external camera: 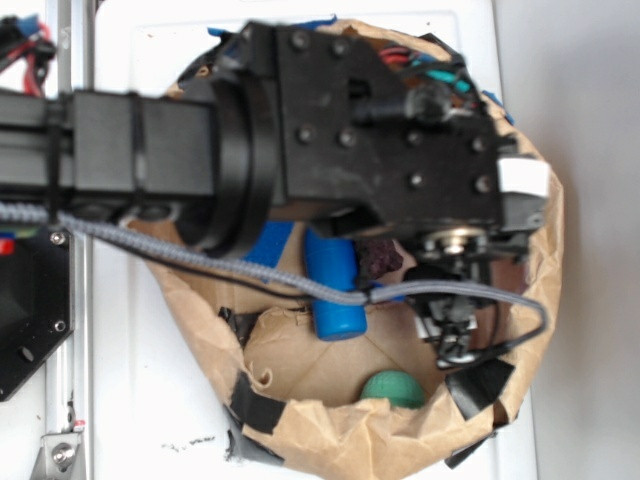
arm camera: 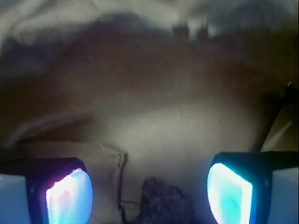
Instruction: Grab the rock.
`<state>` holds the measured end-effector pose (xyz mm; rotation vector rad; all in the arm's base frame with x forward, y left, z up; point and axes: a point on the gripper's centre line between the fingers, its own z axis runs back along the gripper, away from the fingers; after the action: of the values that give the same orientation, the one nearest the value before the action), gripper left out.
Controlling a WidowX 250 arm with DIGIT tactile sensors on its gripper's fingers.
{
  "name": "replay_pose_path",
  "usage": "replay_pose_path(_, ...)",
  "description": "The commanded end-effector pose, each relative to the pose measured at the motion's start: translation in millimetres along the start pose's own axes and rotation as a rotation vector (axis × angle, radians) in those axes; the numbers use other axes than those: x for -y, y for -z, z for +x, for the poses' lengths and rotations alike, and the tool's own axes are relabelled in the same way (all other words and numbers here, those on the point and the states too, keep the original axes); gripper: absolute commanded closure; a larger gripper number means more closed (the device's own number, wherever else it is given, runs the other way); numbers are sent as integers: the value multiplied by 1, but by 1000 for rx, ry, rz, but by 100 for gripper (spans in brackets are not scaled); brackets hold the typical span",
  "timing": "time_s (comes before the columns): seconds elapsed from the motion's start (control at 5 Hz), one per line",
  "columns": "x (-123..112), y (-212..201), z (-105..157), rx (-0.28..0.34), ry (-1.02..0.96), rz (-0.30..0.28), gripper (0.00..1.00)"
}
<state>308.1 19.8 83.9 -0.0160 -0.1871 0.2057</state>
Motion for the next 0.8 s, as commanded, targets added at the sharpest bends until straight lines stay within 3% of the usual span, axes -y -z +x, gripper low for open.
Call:
replay_pose_path(0.0, -3, -4, -14, 75, 5, 13, 0)
replay_pose_path(0.6, -10, 25, -23, 34, -22, 17, 0)
